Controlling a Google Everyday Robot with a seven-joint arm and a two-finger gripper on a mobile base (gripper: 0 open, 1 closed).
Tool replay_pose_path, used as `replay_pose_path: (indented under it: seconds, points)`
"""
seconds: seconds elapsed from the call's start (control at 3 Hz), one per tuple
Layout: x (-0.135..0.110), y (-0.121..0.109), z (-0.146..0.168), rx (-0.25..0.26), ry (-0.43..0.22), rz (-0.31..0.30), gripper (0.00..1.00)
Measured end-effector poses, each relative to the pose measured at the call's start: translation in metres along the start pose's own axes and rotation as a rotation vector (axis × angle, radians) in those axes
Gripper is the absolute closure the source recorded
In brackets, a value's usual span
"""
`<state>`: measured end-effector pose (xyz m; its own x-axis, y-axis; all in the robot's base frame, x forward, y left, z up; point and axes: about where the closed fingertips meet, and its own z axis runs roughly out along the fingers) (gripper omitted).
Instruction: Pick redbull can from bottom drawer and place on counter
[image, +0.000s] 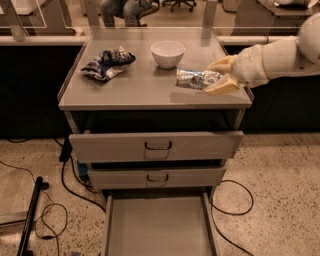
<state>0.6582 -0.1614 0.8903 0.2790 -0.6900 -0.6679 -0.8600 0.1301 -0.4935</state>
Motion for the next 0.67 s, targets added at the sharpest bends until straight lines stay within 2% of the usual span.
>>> replay_pose_path:
  seconds: [0.33, 0.67]
  points:
    - [-0.008, -0.026, 0.009, 0.045, 0.044, 0.072, 1.00]
    - [-0.003, -0.046, 0.029, 0.159, 0.070, 0.193, 1.00]
